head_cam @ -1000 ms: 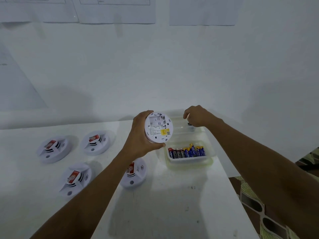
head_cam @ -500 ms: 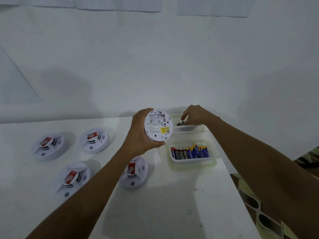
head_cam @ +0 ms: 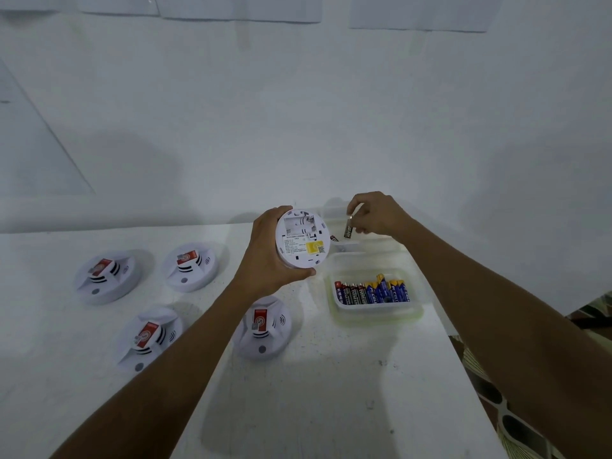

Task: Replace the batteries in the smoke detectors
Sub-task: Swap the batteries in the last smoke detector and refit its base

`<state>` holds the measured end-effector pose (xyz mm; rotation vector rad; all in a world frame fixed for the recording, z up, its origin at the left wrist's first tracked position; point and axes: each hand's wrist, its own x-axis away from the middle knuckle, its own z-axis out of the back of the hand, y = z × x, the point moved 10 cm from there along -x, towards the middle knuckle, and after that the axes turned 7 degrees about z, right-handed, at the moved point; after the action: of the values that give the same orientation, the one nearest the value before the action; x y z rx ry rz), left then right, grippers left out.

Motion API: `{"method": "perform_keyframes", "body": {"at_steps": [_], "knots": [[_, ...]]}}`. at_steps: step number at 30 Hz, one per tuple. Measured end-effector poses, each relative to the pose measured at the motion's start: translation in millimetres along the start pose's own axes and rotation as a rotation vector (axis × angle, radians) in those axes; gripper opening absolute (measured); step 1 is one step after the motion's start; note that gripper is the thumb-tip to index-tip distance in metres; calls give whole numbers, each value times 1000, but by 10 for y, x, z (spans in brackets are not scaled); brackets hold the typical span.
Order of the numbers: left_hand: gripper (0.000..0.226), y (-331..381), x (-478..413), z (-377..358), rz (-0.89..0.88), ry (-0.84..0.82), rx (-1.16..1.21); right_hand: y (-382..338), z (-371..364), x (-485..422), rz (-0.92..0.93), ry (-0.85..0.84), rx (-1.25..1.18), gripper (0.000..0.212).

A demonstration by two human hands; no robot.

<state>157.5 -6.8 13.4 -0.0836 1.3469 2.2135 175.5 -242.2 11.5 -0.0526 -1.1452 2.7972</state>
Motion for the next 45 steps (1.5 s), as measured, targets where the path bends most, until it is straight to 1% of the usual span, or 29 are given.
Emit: {"method": "perform_keyframes", "body": {"at_steps": [2,3,5,7,9,13,15,16,19,21,23,26,28,30,31,32,34,35,36,37,39,40,42,45], "knots": [[105,8,0,-8,8,0,-6,-174,162,127,87,101,-21,14],[106,12,3,-15,14,1,-7,-257,238,208,119,157,-74,13],[107,26,12,-32,24,3,-4,-410,317,396,168,235,-259,13],[109,55,28,-52,30,8,15,-564,284,588,212,270,-422,14],[110,100,48,-70,28,11,33,-675,172,722,233,290,-460,14],[108,184,84,-84,4,8,45,-734,-18,861,235,412,-393,13],[107,199,105,-43,9,14,69,-783,-51,934,265,488,-311,13],[107,212,116,-17,6,17,86,-808,-72,969,286,515,-308,12],[104,259,134,44,-10,18,118,-916,-156,1078,347,550,-338,6],[100,276,124,77,-14,20,125,-1033,-205,1156,424,565,-220,12],[97,289,120,93,-21,6,129,-1126,-244,1219,513,558,-99,20],[96,257,115,78,-33,-35,119,-1167,-303,1283,607,536,77,23],[97,201,124,66,-22,-57,121,-1176,-354,1268,637,465,158,26],[101,162,125,72,-18,-63,121,-1190,-364,1213,680,356,121,26],[102,165,120,81,-21,-63,115,-1178,-316,1162,676,311,51,25],[102,178,112,89,-29,-64,105,-1135,-236,1088,630,276,-51,23],[101,200,84,107,-51,-63,84,-942,-55,889,464,255,-231,20],[102,179,73,117,-48,-60,69,-809,15,788,382,265,-259,18],[103,143,65,130,-38,-56,59,-678,67,679,316,270,-227,14],[105,94,66,147,-22,-53,54,-574,87,563,272,244,-142,10],[106,-4,85,187,4,-52,46,-380,10,334,189,103,87,6],[107,-37,92,205,9,-52,40,-285,-47,240,139,28,158,4],[108,-91,97,239,19,-44,31,-159,-139,101,58,-62,202,8],[107,-145,94,277,49,-33,26,-88,-266,-47,6,-98,265,14]]}}
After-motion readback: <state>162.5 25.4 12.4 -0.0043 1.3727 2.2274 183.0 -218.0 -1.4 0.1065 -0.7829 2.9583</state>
